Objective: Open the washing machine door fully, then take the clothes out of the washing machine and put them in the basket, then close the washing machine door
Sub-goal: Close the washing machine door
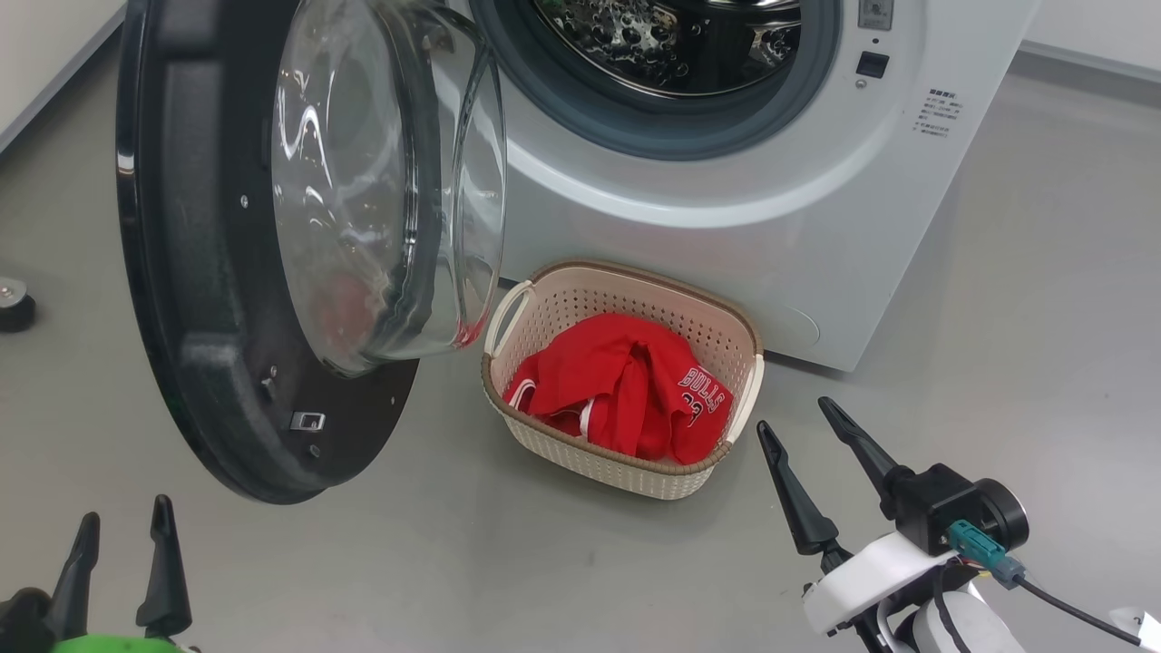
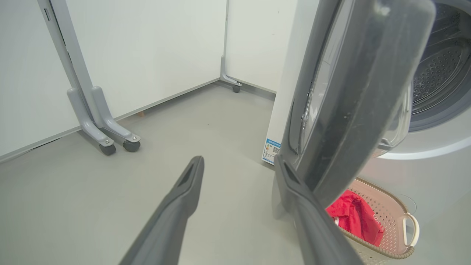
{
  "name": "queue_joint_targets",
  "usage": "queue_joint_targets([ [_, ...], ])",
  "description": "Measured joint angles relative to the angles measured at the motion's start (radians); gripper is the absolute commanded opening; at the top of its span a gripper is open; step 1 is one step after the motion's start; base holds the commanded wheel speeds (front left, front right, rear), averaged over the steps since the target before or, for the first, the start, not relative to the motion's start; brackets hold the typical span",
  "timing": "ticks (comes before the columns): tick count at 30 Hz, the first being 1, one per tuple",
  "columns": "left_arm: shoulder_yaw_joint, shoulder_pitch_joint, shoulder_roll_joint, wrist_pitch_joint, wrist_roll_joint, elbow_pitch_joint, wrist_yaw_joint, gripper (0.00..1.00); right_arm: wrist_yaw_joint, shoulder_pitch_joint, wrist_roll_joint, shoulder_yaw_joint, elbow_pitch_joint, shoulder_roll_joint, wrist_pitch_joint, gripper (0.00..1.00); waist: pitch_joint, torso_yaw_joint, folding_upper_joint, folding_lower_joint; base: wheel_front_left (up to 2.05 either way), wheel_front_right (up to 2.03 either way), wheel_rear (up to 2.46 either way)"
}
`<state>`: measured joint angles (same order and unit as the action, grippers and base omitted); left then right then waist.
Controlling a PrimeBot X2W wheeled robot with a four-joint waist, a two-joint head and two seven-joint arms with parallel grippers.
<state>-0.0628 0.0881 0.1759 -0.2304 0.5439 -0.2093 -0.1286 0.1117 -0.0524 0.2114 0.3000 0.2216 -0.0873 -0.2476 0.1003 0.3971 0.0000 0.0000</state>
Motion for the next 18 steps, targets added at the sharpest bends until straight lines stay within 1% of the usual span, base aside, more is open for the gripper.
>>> queue_joint_targets([
  [18, 0.008, -0.002, 0.027, -0.019, -0.019, -0.01, 0.0, 1.0, 0.0, 0.002, 0.0, 0.0, 0.0, 0.004, 0.0, 1.0, -0.014, -0.001, 0.0, 0.0, 0.0, 0.0, 0.0],
])
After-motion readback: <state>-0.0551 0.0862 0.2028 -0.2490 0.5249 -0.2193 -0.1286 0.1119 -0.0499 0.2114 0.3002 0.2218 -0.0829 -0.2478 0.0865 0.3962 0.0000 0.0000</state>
